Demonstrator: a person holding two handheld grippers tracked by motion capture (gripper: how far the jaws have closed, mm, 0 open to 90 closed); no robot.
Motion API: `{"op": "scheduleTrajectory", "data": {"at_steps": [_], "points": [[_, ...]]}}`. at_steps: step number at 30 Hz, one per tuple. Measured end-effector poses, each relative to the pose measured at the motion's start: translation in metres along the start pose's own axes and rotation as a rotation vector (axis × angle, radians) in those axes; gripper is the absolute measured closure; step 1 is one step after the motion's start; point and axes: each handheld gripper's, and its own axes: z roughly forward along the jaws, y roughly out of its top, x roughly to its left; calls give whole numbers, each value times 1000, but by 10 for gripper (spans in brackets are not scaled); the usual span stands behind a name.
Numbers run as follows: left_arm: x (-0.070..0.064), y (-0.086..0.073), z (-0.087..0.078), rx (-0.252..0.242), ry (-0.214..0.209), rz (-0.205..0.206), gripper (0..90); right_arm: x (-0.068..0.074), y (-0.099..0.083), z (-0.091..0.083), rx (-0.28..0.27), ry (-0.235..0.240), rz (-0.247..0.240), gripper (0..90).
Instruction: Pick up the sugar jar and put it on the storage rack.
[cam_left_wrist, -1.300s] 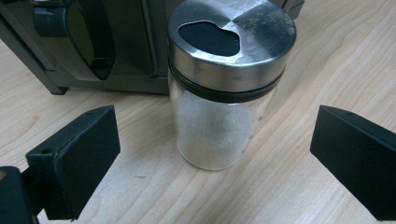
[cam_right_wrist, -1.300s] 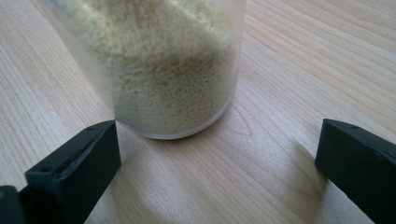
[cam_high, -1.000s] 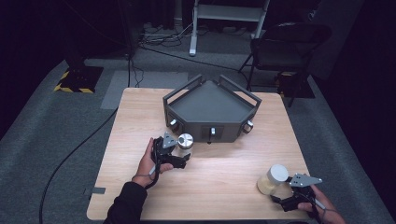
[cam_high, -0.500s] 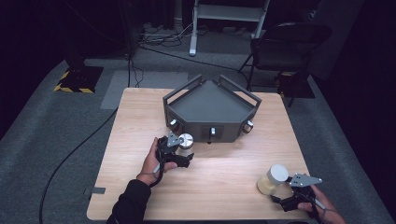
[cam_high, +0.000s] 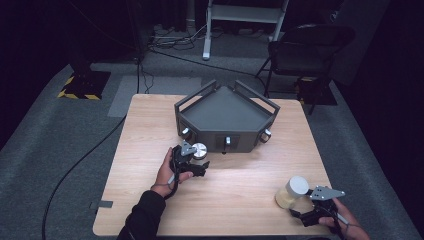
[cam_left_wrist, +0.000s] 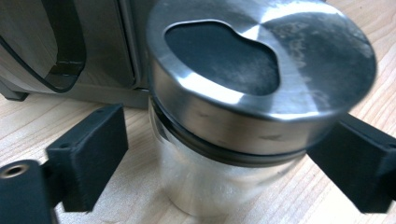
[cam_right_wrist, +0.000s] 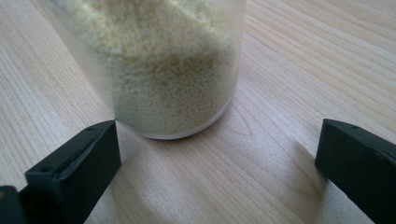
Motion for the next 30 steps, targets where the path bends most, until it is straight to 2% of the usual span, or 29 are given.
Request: {"op": "scheduleTrajectory", "data": {"at_steps": [4,12,15,30], "points": [[6,-2,-1,-17,-15,-34,137,0,0,0,0,0,0,0],[6,0,3,-16,-34,-5,241,0,0,0,0,0,0,0],[3,1,2,-22,-22,15,290,0,0,0,0,0,0,0],[-7,5,-2,-24,10,51,306,0,0,0,0,0,0,0]]}}
